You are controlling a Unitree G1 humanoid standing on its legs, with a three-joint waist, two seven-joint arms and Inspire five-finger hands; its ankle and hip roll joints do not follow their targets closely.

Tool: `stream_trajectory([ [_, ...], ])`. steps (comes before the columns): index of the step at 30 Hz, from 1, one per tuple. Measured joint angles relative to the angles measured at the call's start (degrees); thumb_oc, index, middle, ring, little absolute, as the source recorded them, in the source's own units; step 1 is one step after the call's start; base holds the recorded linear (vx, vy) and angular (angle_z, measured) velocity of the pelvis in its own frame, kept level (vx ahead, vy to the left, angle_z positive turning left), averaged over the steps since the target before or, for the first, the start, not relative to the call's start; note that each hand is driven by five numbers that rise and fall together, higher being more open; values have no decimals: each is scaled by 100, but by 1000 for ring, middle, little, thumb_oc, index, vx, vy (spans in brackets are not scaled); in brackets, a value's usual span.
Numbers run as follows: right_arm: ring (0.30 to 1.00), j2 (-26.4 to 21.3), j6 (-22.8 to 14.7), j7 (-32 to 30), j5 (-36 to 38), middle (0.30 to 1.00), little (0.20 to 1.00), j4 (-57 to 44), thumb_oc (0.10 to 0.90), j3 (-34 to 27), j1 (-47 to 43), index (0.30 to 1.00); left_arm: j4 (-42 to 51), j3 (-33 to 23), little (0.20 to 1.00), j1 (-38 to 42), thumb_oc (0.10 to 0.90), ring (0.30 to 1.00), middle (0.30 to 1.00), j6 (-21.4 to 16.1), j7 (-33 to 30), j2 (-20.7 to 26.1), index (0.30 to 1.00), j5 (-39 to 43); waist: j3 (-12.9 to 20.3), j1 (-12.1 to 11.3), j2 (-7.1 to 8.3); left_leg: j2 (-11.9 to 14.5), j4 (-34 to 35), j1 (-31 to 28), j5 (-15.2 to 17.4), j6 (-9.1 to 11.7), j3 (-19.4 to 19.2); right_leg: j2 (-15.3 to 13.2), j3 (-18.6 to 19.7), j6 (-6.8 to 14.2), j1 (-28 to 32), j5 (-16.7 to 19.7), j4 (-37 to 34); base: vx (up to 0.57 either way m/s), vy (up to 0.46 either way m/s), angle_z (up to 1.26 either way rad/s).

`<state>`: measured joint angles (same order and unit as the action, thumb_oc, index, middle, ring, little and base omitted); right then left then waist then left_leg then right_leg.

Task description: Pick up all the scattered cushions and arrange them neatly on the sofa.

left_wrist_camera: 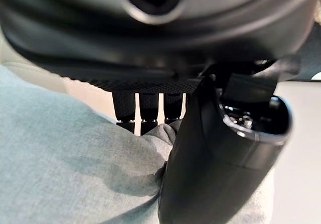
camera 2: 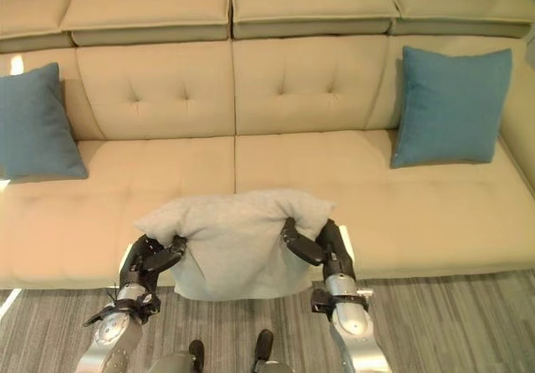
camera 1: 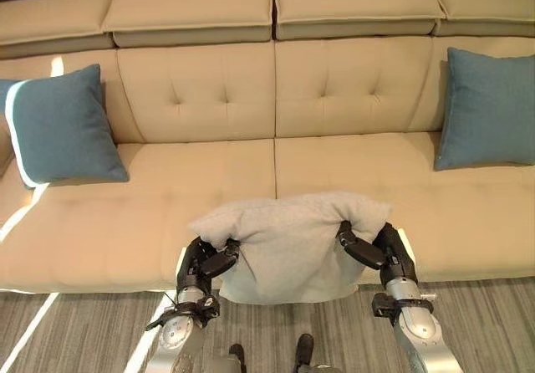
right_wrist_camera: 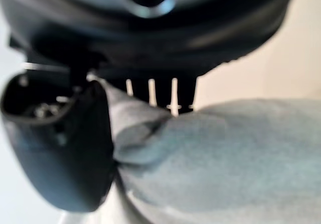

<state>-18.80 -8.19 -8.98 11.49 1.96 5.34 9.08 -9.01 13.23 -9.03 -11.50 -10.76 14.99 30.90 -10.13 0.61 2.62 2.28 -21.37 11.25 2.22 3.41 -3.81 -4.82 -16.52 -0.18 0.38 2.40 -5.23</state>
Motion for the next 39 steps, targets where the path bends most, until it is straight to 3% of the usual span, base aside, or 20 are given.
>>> stream_trajectory([
  [4, 300, 2, 1, -32, 6, 300, 300, 15, 400, -37, 21, 300, -11, 23, 300, 46, 400, 300, 300, 18, 51, 8, 300, -12, -21, 25, 63, -157, 850, 216, -34, -60, -78, 46, -7, -27, 108, -253, -7, 207, 20, 4],
  [6, 300, 12, 3, -48, 6, 300, 300, 16, 400, -59, 19, 300, -12, 24, 300, 53, 400, 300, 300, 35, 74, -2, 300, -11, -51, 11, 115, -141, 1259, 493, -160, 32, -184, 66, -17, -8, 104, -257, -4, 140, 50, -5],
  [8, 300, 20, 35, -46, 4, 300, 300, 23, 400, -31, 42, 300, -14, 16, 300, -25, 400, 300, 300, 92, 90, 6, 300, -9, -47, -3, 82, -82, 1627, 718, -434, -98, -217, 132, 9, 133, 249, -378, -5, 232, 110, -23],
  [9, 300, -3, 41, -32, 1, 300, 300, 14, 400, -9, 80, 300, -8, 19, 300, -110, 400, 300, 300, 104, 92, -10, 300, -7, 5, -19, -35, -21, 1873, 656, -557, -189, -237, 242, 69, 255, 334, -405, 0, 254, 116, -43],
  [10, 300, 80, 79, -18, -7, 300, 300, 13, 400, 25, 173, 300, -9, 20, 300, -219, 400, 300, 300, 157, 108, 65, 300, -8, 79, -22, -44, -29, 1983, 455, -1100, -449, -288, 235, 226, 443, 539, -602, 25, 248, 127, -40],
  [12, 300, 188, 75, -19, -5, 300, 300, -30, 400, 72, 246, 300, 20, 14, 300, -228, 400, 300, 300, 183, 110, 222, 300, -9, 190, 17, 128, -342, 2229, 222, -1076, -478, -389, -96, 339, 589, 552, -710, 100, 226, 131, -14],
  [16, 300, 217, 106, 10, -19, 300, 300, -34, 400, 184, 148, 300, 34, -62, 300, -121, 400, 300, 300, 190, 115, 389, 300, -10, 197, -102, 147, -628, 2471, -176, -950, -705, -596, -457, 580, 709, 601, -785, 373, 165, 146, -19],
  [19, 300, 292, 125, 15, -26, 300, 300, -19, 400, 224, 105, 300, 38, -100, 300, -7, 400, 300, 300, 188, 110, 530, 300, -10, 176, -229, 89, -539, 2543, -447, -875, -811, -645, -490, 648, 1010, 262, -974, 1461, 59, 125, -15],
  [20, 300, 323, 127, 14, -36, 300, 300, -11, 400, 214, 98, 300, 43, -99, 300, 25, 400, 300, 300, 186, 105, 552, 300, -10, 132, -256, 41, -446, 2563, -621, -814, -889, -639, -479, 773, 1134, -121, -1051, 2457, 71, 123, -12],
  [21, 300, 359, 126, 14, -64, 300, 300, -10, 400, 209, 91, 300, 43, -103, 300, 30, 400, 300, 300, 176, 104, 563, 300, -11, 114, -258, 10, -382, 2563, -712, -782, -931, -623, -488, 877, 1186, -344, -1127, 2987, 70, 79, 0],
  [22, 300, 386, 126, 8, -101, 300, 300, -10, 400, 208, 98, 300, 43, -101, 300, 40, 400, 300, 300, 176, 103, 560, 300, -11, 113, -220, 20, -371, 2565, -777, -780, -934, -592, -490, 938, 1221, -465, -1172, 3252, 111, 47, 7],
  [23, 300, 367, 121, 13, -128, 300, 300, -13, 400, 206, 82, 300, 46, -108, 300, 39, 400, 300, 300, 164, 103, 553, 300, -12, 114, -181, 12, -330, 2561, -844, -626, -1091, -551, -483, 967, 1206, -629, -1225, 3361, 96, -1, 7],
  [27, 300, 370, 122, 30, -158, 300, 300, -7, 400, 207, -5, 300, 44, -236, 300, 37, 400, 300, 300, 148, 109, 446, 300, -20, 108, -116, 6, -226, 2591, -908, -572, -905, -513, -473, 1006, 968, -1207, -1114, 2350, 112, -25, 5],
  [29, 300, 344, 119, 41, -184, 300, 300, 49, 400, 257, -21, 300, 2, -261, 300, 27, 400, 300, 300, 122, 108, 419, 300, -26, 108, -120, 25, -146, 2638, -949, -518, -806, -463, -413, 1084, 810, -1332, -693, 1650, 86, -61, 9],
  [30, 300, 376, 132, 77, -221, 300, 300, 192, 400, 278, -57, 300, -33, -266, 300, 8, 400, 300, 300, 118, 100, 447, 300, -31, 108, -110, 50, -106, 2643, -1003, -579, -596, -422, -344, 1082, 792, -1258, -29, 965, 56, -48, 29],
  [31, 300, 342, 132, 73, -219, 300, 300, 220, 400, 267, 28, 300, -39, -266, 300, -32, 400, 300, 300, 119, 102, 422, 300, -78, 109, -88, 30, -114, 2643, -1080, -559, -501, -323, -300, 1006, 592, -1074, 334, 778, 118, -72, 15],
  [32, 300, 305, 146, 74, -220, 300, 300, 258, 400, 272, 38, 300, 42, -257, 300, -198, 400, 300, 300, 110, 103, 346, 300, -95, 134, -119, -32, 17, 2647, -1125, -567, -479, -331, -139, 1028, 559, -949, 401, 565, 154, -99, 5],
  [35, 300, 116, 147, 84, -220, 300, 300, 244, 400, 187, 33, 300, 60, -248, 300, -306, 400, 300, 300, 128, 125, 92, 300, -178, 171, -89, -187, 417, 2678, -1268, -414, -73, -254, 259, 863, 425, -443, 447, -54, 142, -122, 7],
  [39, 300, 111, 144, 75, -220, 300, 300, 183, 400, 6, -14, 300, 130, -154, 300, -294, 400, 300, 300, 128, 152, 21, 300, -179, 237, 22, -227, 553, 2648, -1267, -444, 38, -138, 379, 673, 309, -393, 389, -33, 42, -63, 18],
])
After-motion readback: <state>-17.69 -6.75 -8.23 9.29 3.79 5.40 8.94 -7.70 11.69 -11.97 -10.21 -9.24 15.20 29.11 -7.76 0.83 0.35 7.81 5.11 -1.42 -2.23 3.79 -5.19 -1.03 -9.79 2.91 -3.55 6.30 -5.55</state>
